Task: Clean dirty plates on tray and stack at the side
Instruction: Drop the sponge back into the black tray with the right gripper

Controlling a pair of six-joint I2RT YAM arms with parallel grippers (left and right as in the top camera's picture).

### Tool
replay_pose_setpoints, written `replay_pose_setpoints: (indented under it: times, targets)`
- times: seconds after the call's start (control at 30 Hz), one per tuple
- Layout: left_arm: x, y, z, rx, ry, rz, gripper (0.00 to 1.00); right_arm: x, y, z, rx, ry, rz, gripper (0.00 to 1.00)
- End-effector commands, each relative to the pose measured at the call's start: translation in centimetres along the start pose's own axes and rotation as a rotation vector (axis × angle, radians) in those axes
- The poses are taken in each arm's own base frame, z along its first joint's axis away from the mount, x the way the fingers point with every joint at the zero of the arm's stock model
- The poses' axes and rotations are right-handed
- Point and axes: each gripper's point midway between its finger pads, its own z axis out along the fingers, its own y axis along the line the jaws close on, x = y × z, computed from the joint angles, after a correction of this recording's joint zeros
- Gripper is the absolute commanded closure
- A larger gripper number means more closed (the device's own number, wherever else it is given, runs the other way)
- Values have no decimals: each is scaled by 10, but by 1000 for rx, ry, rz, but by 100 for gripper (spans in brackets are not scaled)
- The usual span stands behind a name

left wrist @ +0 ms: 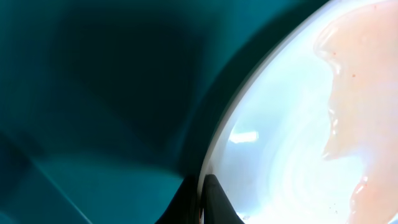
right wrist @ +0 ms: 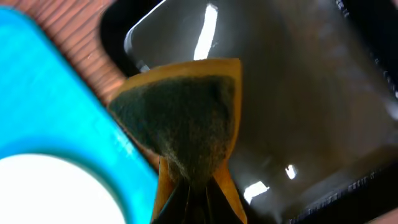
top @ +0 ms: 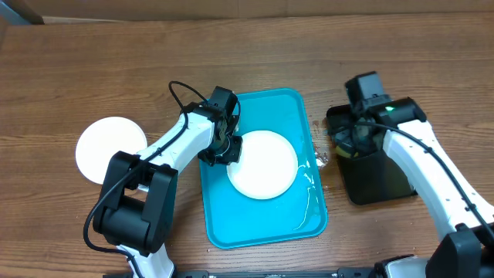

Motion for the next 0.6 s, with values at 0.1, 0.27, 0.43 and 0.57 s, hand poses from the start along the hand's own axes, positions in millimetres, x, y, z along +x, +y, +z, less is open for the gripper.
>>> replay_pose_setpoints:
  times: [0.1,0.27,0.43,0.57]
  targets:
    - [-19,6,-20,-56,-32,49,96,18,-37,52,4,91,58,96]
    - [-28,-6,-39,-65,-45,115,96,20,-37,56,-111,154,113,55]
    - [-44,-21,-67,-105,-95,160,96,-6,-36,22,-312,132,140,41]
    - [-60,-47,-95,-114,-166,216,96,-22,-51,-9,-395,79,178,38]
